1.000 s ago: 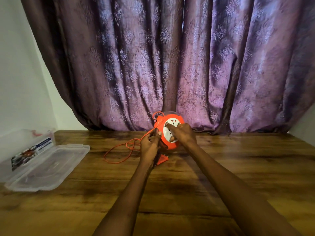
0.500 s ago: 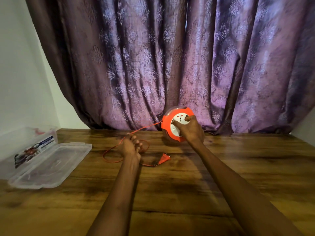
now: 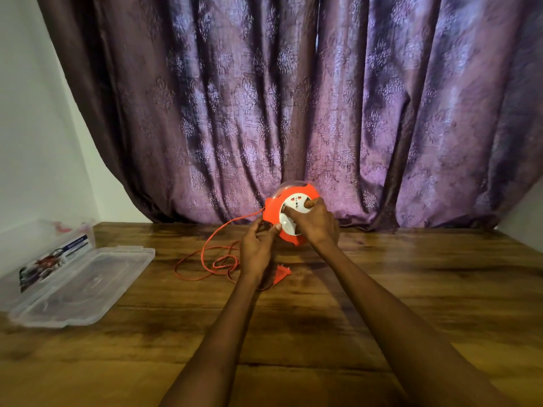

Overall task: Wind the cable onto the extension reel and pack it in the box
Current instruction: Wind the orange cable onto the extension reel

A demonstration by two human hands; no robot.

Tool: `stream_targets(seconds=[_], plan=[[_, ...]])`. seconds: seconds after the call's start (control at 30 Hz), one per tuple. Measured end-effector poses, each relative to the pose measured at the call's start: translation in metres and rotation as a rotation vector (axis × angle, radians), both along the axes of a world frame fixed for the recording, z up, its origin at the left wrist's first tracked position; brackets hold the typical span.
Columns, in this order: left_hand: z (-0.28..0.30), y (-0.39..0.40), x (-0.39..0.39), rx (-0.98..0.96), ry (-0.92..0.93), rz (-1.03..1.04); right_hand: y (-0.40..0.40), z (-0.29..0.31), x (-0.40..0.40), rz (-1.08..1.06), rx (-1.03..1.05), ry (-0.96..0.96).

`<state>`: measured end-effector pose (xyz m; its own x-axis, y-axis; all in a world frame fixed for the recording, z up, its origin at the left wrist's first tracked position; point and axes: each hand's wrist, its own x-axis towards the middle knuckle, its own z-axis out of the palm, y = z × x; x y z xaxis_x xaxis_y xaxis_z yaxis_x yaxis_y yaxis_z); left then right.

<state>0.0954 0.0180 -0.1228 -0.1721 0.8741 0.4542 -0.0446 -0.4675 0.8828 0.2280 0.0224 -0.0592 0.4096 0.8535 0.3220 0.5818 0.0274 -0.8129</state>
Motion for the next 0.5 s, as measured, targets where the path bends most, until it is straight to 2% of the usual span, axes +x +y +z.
stream_targets(seconds=[0.13, 0.2, 0.33, 0.37, 0.43, 0.5], plan=[[0.002, -0.001, -0.005, -0.006, -0.053, 0.083, -0.004, 0.000, -0.009, 0.010, 0.003, -0.007], [0.002, 0.000, -0.005, -0.009, -0.055, 0.096, -0.004, 0.003, -0.011, 0.037, -0.033, 0.071], [-0.002, -0.003, 0.004, -0.018, -0.014, 0.099, 0.001, -0.001, -0.013, 0.247, -0.071, 0.691], [-0.002, -0.003, 0.006, -0.014, 0.004, 0.094, 0.003, -0.002, -0.013, 0.254, -0.106, 0.776], [-0.003, -0.001, 0.005, -0.006, 0.020, 0.106, 0.005, -0.005, -0.012, 0.279, -0.164, 0.798], [-0.003, 0.001, 0.000, -0.027, -0.041, 0.129, 0.005, -0.007, -0.007, 0.335, -0.175, 0.711]])
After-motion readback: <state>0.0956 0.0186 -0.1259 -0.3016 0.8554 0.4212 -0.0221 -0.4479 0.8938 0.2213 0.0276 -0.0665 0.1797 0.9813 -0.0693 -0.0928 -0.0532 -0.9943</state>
